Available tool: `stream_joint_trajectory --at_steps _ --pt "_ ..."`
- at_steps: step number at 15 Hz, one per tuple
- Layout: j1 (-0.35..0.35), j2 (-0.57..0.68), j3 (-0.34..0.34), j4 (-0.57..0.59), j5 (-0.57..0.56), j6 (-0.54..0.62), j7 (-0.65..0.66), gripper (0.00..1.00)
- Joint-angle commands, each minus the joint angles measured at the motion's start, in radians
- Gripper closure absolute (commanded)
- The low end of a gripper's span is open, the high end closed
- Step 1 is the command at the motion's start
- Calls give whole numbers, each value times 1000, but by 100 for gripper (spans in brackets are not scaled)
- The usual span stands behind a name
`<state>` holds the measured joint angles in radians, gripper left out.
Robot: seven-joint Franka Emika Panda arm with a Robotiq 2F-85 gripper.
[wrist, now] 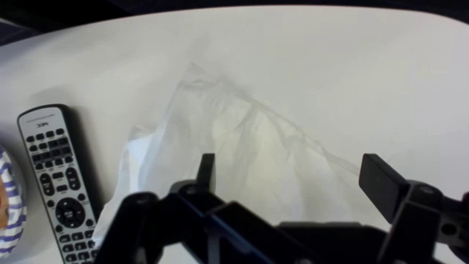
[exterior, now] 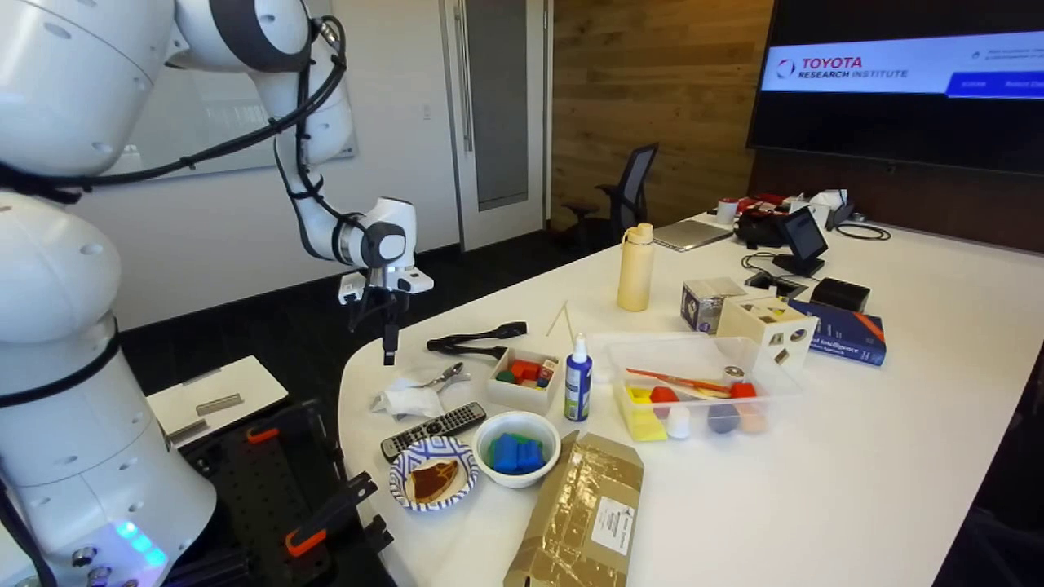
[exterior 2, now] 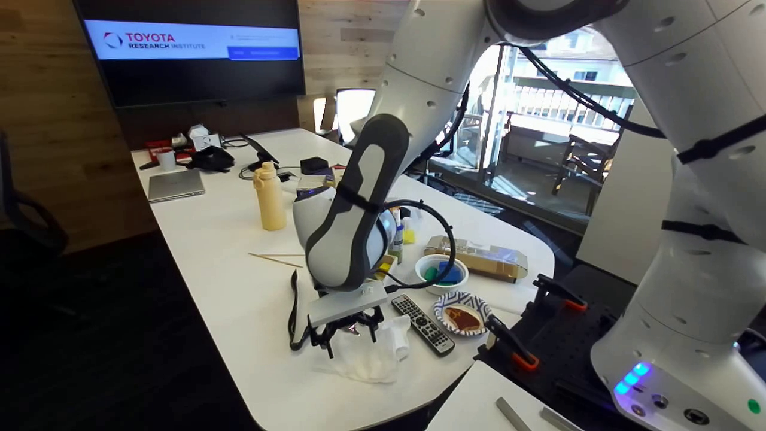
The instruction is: Use the white napkin to wipe the grey remote control.
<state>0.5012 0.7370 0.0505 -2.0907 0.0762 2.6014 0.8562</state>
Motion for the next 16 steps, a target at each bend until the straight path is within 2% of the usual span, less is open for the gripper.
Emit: stream_joint_trajectory --at_steps 1,9,10,11,16 --pt "71 78 -72 105 -43 -41 118 0" --pt "83 237 -82 225 -44 -42 170 0" --pt "84 253 -82 241 -45 -42 165 25" --pt "85 265 -83 254 -46 -42 163 26" --pt "91 271 -88 286 -49 -43 163 63"
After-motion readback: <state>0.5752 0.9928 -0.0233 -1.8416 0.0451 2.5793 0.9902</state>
